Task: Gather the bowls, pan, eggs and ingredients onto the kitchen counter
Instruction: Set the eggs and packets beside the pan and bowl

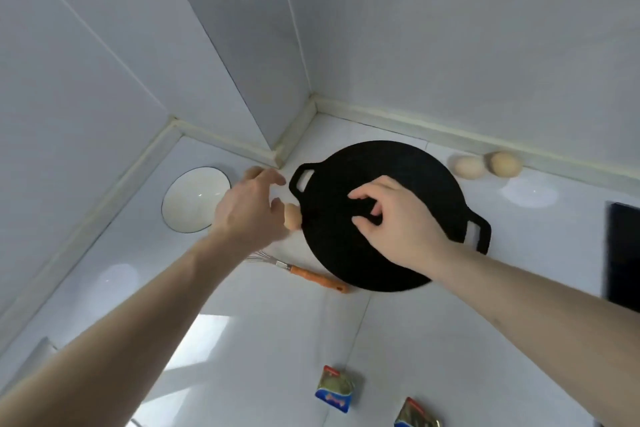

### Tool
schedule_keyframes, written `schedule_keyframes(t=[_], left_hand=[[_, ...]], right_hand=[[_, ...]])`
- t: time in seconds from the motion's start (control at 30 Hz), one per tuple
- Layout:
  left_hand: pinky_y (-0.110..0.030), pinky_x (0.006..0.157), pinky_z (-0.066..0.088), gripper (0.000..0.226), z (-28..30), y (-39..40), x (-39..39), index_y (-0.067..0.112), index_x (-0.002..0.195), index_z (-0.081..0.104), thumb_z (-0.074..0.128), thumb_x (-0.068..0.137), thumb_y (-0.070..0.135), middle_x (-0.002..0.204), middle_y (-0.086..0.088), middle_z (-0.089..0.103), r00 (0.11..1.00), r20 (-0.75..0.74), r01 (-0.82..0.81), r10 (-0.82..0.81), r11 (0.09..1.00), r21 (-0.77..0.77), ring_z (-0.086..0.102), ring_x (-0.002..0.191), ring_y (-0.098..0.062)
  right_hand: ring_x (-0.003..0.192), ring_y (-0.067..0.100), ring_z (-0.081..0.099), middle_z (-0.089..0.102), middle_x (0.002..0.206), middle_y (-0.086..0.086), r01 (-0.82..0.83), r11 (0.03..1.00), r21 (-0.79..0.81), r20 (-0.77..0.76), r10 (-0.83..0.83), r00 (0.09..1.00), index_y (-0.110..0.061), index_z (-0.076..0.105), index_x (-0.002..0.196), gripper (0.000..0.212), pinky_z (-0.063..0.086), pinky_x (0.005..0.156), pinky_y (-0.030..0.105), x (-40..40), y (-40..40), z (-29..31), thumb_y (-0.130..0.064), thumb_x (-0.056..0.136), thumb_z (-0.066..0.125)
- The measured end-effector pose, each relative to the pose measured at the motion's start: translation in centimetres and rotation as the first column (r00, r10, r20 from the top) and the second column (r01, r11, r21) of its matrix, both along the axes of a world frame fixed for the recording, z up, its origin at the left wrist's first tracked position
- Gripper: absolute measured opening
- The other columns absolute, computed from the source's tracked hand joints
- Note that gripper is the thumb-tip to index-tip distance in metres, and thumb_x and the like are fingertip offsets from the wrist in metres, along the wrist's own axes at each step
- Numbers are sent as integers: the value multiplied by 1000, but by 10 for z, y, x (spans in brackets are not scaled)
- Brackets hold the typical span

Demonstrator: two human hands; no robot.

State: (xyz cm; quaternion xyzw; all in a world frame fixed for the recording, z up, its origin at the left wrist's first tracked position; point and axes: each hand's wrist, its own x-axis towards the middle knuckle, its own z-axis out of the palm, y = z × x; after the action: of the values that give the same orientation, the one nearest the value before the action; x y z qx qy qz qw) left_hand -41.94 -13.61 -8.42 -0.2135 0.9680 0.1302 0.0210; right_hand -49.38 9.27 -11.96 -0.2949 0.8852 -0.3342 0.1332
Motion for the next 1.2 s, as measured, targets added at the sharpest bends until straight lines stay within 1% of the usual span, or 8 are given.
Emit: schedule_keyframes(t=[0.1, 0.27, 0.4, 0.57, 0.7, 0.83, 1.0, 1.2], left_hand=[[-35, 91, 48, 44, -7, -24, 17, 30, 128, 59, 60, 84, 23, 137, 5, 53, 979, 205, 8, -1, 999, -35, 60, 114, -26], [-34, 89, 48, 41, -29, -37, 31, 29, 122, 61, 67, 81, 33, 120, 2, 62, 960, 279, 9, -2, 1000, -25, 60, 114, -26], [-36, 87, 50, 41, -44, -38, 32, 29, 118, 60, 71, 81, 41, 116, 2, 67, 974, 225, 21, -18, 1000, -11, 61, 110, -27], [-30, 69, 39, 39, -44, -30, 26, 30, 118, 58, 70, 84, 45, 113, 3, 64, 960, 276, 69, -50, 996, -62, 61, 106, -24], [-30, 67, 38, 36, -31, -16, 18, 30, 120, 58, 70, 88, 41, 115, 3, 62, 961, 272, 56, -45, 998, -34, 62, 102, -26], [-34, 72, 47, 47, -5, 26, -3, 33, 129, 53, 71, 88, 45, 120, 5, 61, 991, 95, 92, -97, 994, 58, 61, 103, -24], [-36, 84, 51, 54, -5, 122, -61, 31, 134, 51, 74, 86, 43, 124, 6, 59, 966, -55, 258, -252, 933, 251, 59, 108, -19], [-37, 84, 48, 52, -39, 223, -116, 28, 135, 50, 71, 89, 38, 125, 2, 58, 930, -24, 357, -366, 890, 284, 61, 110, -24]], right_hand=[[113, 12, 60, 47, 140, -10, -108, 991, 72, 50, 105, 993, -30, 52, 142, 51, 53, 96, 32, 13, -56, -9, -28, 94, 67], [129, 23, 52, 39, 153, -4, -188, 965, 182, 46, 183, 982, -29, 41, 152, 69, 48, 105, 39, 19, -115, -32, -9, 92, 66], [125, 25, 56, 43, 148, -1, -205, 948, 243, 52, 198, 979, -27, 45, 148, 68, 52, 102, 40, 23, -132, -41, -8, 89, 72], [113, 27, 63, 52, 136, 3, -186, 946, 265, 65, 175, 982, -26, 50, 140, 61, 56, 93, 37, 28, -131, -38, -11, 87, 76], [114, 19, 60, 52, 135, -3, -71, 992, 104, 108, 60, 992, -29, 50, 138, 52, 51, 89, 29, 27, -97, -20, -19, 91, 72], [115, 7, 55, 56, 130, -10, 156, 986, -60, 158, -145, 977, -31, 54, 135, 50, 44, 93, 22, 10, -25, 0, -25, 90, 74], [107, 20, 64, 66, 116, -4, 438, 897, 55, 143, -442, 886, -33, 54, 133, 50, 53, 95, 36, -32, 87, -6, -26, 88, 73], [101, 23, 64, 62, 111, -7, 575, 794, 197, 128, -602, 788, -31, 52, 133, 45, 50, 86, 31, -69, 179, -19, -23, 91, 65]])
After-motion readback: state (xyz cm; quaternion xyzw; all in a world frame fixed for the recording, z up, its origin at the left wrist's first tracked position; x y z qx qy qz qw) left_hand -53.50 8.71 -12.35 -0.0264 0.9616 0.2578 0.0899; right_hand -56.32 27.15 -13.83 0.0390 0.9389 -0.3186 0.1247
